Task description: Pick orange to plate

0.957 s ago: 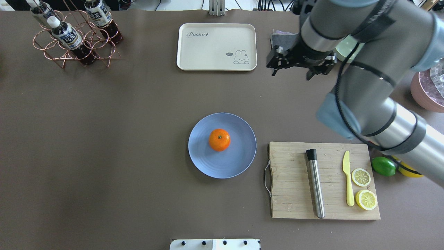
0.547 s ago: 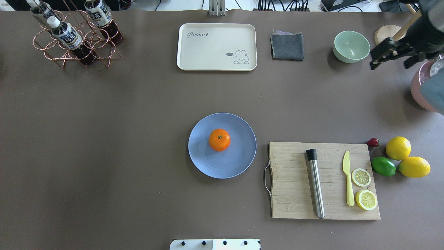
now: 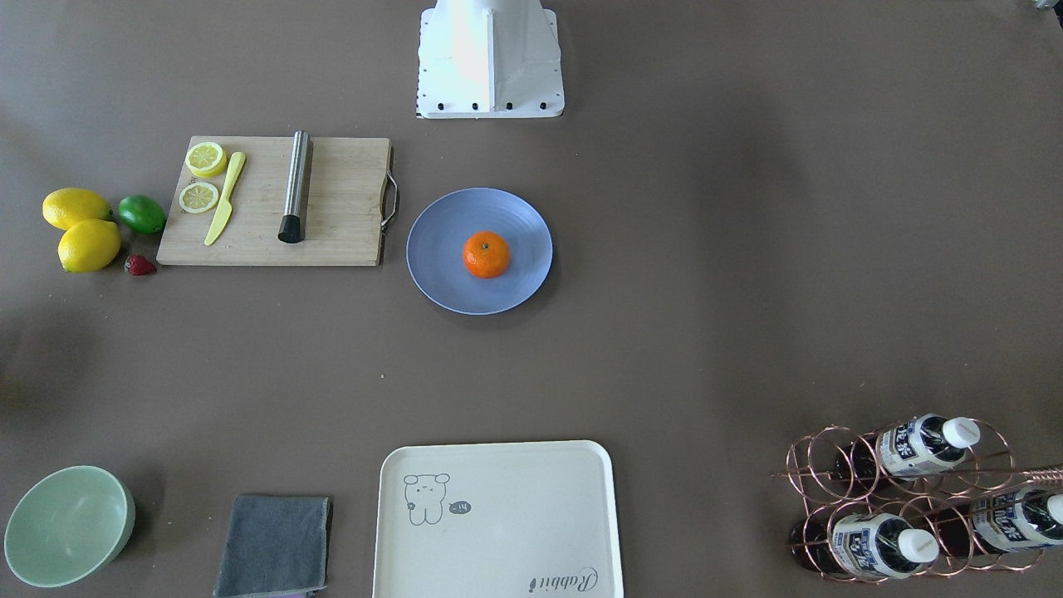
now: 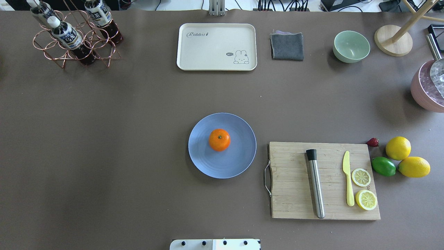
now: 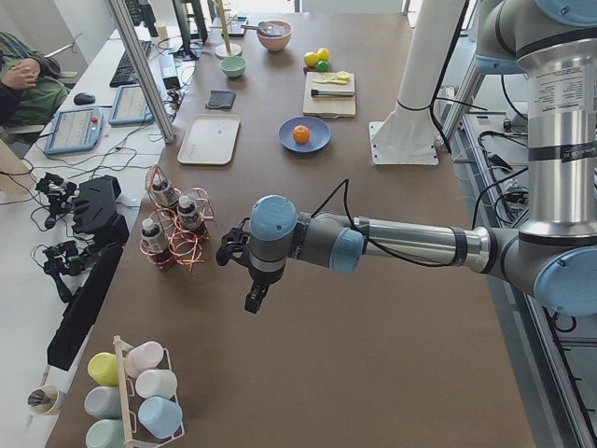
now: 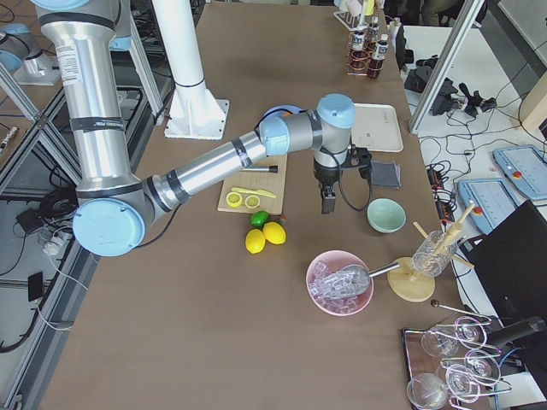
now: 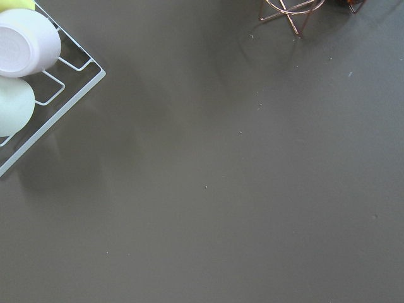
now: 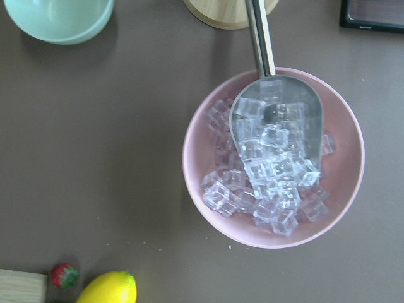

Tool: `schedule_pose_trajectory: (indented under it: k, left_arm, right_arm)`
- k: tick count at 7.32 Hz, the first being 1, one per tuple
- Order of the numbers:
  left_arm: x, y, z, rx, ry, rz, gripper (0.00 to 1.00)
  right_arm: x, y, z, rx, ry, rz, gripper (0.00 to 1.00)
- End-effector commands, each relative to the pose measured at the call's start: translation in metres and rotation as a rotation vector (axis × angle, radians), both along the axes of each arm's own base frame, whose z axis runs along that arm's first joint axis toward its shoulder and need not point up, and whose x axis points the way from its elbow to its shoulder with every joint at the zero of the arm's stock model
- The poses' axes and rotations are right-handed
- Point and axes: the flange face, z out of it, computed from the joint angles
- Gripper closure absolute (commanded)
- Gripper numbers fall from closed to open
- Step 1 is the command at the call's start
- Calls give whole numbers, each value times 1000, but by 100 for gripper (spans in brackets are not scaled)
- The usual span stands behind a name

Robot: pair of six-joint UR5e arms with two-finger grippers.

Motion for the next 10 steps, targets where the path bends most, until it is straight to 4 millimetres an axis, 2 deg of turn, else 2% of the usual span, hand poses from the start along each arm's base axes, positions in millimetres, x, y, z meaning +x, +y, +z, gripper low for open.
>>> schedule_pose_trajectory:
  k: [1, 3, 10]
  left_arm:
    - [1, -1, 7, -1, 10, 8, 2]
    - [1, -2, 16, -13, 5, 10, 2]
    - [0, -8, 14, -13, -11, 3, 2]
  right_arm:
    - [35, 46, 69, -45, -26, -3, 0]
    - [44, 53, 72, -37, -31, 14, 0]
    - [44, 46, 61, -23, -41, 24, 0]
